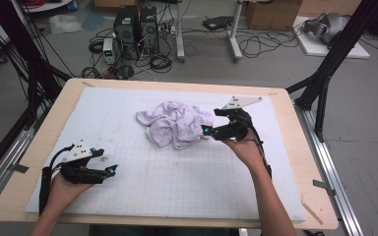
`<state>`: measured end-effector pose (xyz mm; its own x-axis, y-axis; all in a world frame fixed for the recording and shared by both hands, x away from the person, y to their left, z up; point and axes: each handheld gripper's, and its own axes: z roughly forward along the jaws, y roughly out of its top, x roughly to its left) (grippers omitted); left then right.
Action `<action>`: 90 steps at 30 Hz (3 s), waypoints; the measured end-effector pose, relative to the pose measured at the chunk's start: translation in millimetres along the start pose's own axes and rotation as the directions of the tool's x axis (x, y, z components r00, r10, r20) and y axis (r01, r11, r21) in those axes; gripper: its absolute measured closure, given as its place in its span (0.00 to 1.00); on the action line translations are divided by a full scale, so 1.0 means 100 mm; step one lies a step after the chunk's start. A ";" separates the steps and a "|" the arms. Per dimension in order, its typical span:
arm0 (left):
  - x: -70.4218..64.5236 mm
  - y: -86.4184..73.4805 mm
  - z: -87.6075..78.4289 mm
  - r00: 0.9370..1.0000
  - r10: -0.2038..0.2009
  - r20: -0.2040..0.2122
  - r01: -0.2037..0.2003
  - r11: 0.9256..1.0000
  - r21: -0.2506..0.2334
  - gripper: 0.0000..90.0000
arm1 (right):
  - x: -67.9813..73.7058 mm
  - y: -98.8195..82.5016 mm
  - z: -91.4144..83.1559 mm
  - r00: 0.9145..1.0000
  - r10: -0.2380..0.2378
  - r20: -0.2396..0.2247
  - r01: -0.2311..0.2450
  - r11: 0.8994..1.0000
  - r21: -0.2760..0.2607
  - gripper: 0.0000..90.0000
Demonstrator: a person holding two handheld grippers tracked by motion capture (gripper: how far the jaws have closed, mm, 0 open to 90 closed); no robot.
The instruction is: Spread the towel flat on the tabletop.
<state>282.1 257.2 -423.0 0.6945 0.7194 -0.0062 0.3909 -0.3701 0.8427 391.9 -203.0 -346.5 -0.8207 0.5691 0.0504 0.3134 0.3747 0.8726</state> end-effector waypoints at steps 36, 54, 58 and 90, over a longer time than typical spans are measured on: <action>0.00 0.03 0.00 1.000 0.001 0.013 -0.001 1.000 -0.007 0.30 | 0.65 0.10 0.13 0.958 -0.184 -0.221 0.196 0.980 0.037 0.93; -0.11 0.39 0.30 0.994 0.051 0.092 -0.051 0.999 -0.007 0.42 | 0.50 -0.44 0.07 0.987 -0.071 -0.147 0.093 0.985 0.142 0.56; -0.17 0.59 0.56 0.987 0.072 0.144 -0.074 0.997 0.012 0.49 | 0.43 -0.50 0.22 0.990 -0.074 -0.119 0.096 0.977 0.192 0.55; -0.33 0.57 0.37 0.972 0.150 0.184 -0.162 0.985 0.054 0.96 | 0.61 -0.74 -0.11 0.981 -0.086 -0.176 0.113 0.983 0.145 0.90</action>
<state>304.1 190.0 -394.5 0.8442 0.5356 0.0212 0.3052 -0.5128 0.8024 313.6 -203.7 -402.6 -0.9161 0.3965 0.0598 0.2849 0.5386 0.7930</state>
